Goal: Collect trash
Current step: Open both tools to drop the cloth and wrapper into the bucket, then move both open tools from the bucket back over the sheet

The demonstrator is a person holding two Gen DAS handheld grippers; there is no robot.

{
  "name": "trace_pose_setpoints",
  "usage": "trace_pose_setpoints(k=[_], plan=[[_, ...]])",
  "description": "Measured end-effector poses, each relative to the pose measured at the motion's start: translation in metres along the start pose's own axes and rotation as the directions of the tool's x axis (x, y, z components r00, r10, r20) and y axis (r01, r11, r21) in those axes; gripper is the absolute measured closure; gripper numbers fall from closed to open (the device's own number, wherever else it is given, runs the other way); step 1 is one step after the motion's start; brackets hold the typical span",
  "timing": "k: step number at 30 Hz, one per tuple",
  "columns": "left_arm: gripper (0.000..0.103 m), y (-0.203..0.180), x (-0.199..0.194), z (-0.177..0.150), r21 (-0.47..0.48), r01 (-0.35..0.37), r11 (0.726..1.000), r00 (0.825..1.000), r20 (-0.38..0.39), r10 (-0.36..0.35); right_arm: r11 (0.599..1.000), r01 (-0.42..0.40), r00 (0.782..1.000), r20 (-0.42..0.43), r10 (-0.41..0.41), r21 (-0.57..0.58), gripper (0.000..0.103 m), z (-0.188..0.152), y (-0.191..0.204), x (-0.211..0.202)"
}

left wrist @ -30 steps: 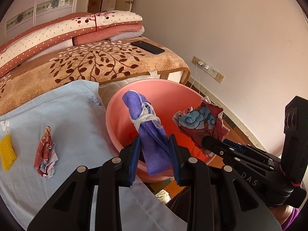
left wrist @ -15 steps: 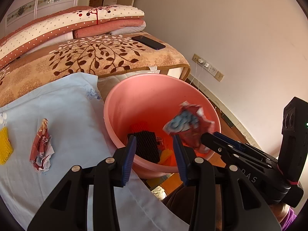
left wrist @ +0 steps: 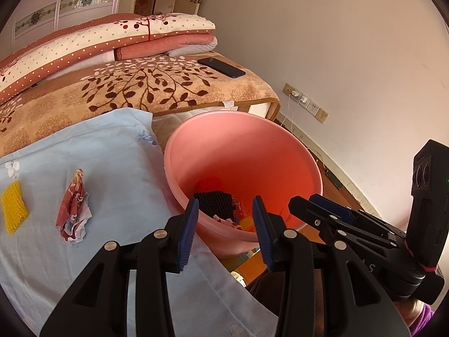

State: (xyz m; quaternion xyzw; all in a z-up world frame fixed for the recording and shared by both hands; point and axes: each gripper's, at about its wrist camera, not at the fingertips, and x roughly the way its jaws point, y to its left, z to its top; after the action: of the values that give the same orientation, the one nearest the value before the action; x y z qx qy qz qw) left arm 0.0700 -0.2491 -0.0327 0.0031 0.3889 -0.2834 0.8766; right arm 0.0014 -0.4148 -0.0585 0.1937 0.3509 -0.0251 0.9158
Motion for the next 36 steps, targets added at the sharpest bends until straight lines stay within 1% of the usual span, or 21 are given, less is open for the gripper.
trace_pose_setpoints(k=[10,15,18,21,29,36], plan=[[0.063,0.012,-0.017,-0.008,-0.021,-0.041,0.999,0.999,0.021,0.041,0.998,-0.009,1.0,-0.004,0.009,-0.068,0.062,-0.008,0.026,-0.003],[0.063,0.019,-0.024,-0.011,-0.028,-0.071,0.997,0.997,0.035,0.072,0.995,-0.013,1.0,-0.01,0.013,-0.097,0.061,-0.012,0.037,-0.005],[0.063,0.028,-0.031,-0.013,-0.048,-0.09,0.995,0.995,0.048,0.092,0.993,-0.019,1.0,-0.01,0.018,-0.116,0.061,-0.014,0.046,-0.005],[0.063,0.037,-0.037,-0.013,-0.072,-0.112,0.991,0.991,0.064,0.117,0.99,-0.029,1.0,-0.012,0.028,-0.138,0.059,-0.016,0.055,-0.006],[0.063,0.057,-0.052,-0.016,-0.109,-0.175,0.978,0.976,0.108,0.187,0.981,-0.039,0.999,-0.002,0.039,-0.192,0.059,-0.021,0.081,-0.006],[0.063,0.08,-0.057,-0.024,-0.159,-0.215,0.963,0.968,0.098,0.232,0.976,-0.046,0.999,-0.022,0.042,-0.211,0.059,-0.028,0.095,0.001]])
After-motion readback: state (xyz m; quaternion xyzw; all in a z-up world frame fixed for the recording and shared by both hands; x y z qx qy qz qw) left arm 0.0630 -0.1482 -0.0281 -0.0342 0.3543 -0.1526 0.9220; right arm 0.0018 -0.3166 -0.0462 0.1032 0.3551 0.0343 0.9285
